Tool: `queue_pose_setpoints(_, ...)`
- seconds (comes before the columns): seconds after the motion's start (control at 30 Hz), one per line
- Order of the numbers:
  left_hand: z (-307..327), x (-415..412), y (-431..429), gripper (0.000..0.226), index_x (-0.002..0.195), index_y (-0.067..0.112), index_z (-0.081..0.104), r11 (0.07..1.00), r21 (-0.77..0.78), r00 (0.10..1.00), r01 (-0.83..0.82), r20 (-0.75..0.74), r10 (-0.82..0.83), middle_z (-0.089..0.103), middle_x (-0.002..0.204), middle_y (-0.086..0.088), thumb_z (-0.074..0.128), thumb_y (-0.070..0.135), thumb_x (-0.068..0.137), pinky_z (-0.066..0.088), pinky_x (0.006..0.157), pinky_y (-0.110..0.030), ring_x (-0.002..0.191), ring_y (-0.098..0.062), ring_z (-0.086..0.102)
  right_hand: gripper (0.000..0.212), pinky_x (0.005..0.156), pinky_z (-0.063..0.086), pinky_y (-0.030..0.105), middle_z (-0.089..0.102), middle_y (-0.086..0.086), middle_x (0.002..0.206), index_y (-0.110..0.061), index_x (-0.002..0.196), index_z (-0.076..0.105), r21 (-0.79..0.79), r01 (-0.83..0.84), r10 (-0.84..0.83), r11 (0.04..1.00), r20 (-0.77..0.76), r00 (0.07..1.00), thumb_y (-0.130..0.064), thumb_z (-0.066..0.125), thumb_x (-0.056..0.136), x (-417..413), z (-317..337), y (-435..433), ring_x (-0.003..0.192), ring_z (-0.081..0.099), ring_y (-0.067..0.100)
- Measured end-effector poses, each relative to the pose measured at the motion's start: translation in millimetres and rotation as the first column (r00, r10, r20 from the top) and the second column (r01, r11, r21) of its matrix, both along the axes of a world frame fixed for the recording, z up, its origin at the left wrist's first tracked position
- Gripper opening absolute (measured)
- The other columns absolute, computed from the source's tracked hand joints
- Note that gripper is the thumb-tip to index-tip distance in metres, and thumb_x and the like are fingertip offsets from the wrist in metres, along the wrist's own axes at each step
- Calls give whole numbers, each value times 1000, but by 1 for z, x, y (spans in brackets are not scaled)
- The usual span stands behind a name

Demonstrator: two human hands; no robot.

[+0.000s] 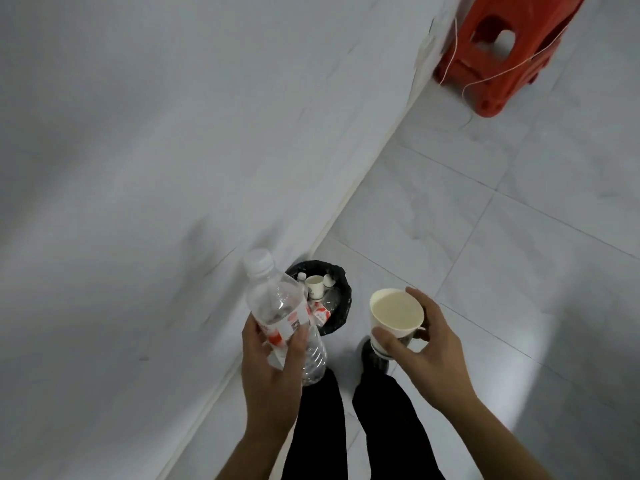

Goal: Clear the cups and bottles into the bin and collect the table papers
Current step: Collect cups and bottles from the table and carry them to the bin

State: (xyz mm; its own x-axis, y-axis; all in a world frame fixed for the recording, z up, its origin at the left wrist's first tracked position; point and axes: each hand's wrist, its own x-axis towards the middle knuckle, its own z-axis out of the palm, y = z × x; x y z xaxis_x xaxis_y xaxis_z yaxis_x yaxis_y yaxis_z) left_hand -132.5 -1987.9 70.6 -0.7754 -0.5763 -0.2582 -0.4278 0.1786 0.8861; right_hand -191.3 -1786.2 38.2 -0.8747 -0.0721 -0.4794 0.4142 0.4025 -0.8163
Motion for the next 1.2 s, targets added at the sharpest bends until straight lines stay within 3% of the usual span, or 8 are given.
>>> queue_pose_setpoints(0.17,-126,-41,-26,49,127,25,53,1000,10,990,-8,141,7,60,113,30,67,44,84,49,78,-14,103,4,62,85,80,46,11,56,-19,127,-36,135,46,78,-14,6,997,102,995,-69,78,64,-28,-117,-27,109,57,-3)
queue_pose_setpoints(0.27,-219,-59,-44,51,129,25,51,1000,4,982,8,191,-8,58,116,28,70,44,86,49,79,-11,106,2,61,76,82,46,9,52,-18,127,-41,132,43,114,-45,23,993,182,983,-54,82,68,-32,-210,-52,112,55,-3)
queue_pose_setpoints(0.37,-316,-72,-65,61,130,20,50,991,-94,948,100,312,-66,49,117,19,70,50,81,47,77,-8,108,7,54,79,94,51,28,49,-10,132,-32,139,43,166,-66,21,984,259,966,-44,84,73,-32,-299,-74,115,56,11)
queue_pose_setpoints(0.43,-375,-80,-74,62,135,18,47,968,-144,892,205,434,-125,47,123,6,72,44,85,42,70,-5,103,11,50,83,98,46,31,46,-2,136,-25,145,40,201,-73,8,977,308,951,-38,82,76,-33,-349,-85,118,53,17)
queue_pose_setpoints(0.53,-445,-94,-80,66,141,12,40,937,-115,749,330,636,-186,44,128,-9,67,40,87,35,64,-18,105,-17,51,84,101,41,34,42,5,142,-22,150,33,214,-67,-30,975,420,907,-35,78,79,-38,-412,-102,127,48,24)
queue_pose_setpoints(0.67,-512,-102,-92,81,142,16,33,901,-55,655,431,706,-270,51,125,-8,68,50,77,54,80,-37,103,-24,59,95,104,41,38,47,7,146,-19,154,23,184,-98,-4,978,487,873,-41,78,80,-41,-474,-117,131,49,28)
queue_pose_setpoints(0.97,-545,-92,-86,70,143,8,37,714,-299,636,633,727,-260,48,136,-18,49,57,94,46,92,-43,121,-31,48,97,103,45,44,45,8,143,-18,156,10,305,-298,162,905,399,902,-54,67,87,-48,-521,-147,128,50,27)
queue_pose_setpoints(1.2,-525,-57,-92,81,149,9,35,701,-261,640,663,683,-351,43,148,-18,28,67,94,34,113,-56,138,-36,39,84,105,46,43,32,8,152,-18,158,5,357,-353,224,865,355,908,-42,57,96,-29,-495,-135,136,41,26)
